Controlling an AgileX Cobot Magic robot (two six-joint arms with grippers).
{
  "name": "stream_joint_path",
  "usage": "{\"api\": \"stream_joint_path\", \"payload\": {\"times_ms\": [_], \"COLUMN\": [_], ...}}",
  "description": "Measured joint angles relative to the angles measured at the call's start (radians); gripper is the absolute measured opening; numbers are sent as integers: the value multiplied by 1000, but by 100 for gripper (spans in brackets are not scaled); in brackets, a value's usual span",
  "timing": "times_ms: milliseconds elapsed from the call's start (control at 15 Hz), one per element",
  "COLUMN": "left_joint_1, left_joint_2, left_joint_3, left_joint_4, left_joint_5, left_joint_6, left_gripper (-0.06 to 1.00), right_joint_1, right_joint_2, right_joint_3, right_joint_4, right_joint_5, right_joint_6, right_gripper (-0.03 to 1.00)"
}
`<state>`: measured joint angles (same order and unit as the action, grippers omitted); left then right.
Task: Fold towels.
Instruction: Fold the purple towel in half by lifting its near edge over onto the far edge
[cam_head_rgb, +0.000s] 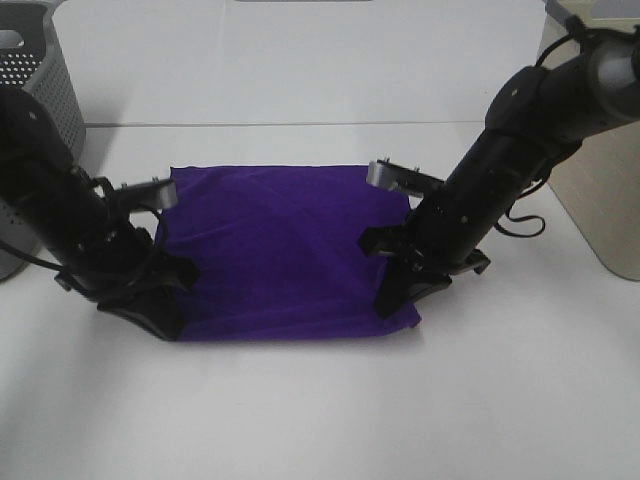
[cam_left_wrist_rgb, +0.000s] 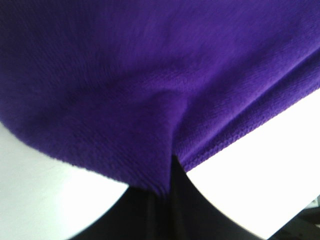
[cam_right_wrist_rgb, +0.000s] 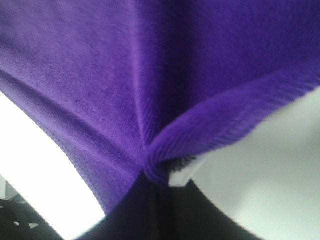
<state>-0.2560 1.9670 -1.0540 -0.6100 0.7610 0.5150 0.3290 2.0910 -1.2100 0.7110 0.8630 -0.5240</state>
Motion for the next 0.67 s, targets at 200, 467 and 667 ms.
{"api": "stream_joint_path", "payload": {"times_ms": [200, 467, 667], "left_joint_1": [0, 0, 0], "left_joint_2": [-135, -86, -7], "left_joint_3": [-39, -197, -304], "left_joint_4": [19, 48, 70], "left_joint_5": [-26, -89, -161], "left_joint_6": [-3, -3, -3], "left_gripper": [0, 0, 0], "right_joint_1": [0, 0, 0], "right_joint_2": [-112, -65, 15], "right_joint_3": [-26, -228, -387], "right_joint_4": [-12, -71, -150], "right_joint_5": [-61, -129, -165], "right_joint_6": [2, 72, 142], "right_gripper": [3, 3, 3]}}
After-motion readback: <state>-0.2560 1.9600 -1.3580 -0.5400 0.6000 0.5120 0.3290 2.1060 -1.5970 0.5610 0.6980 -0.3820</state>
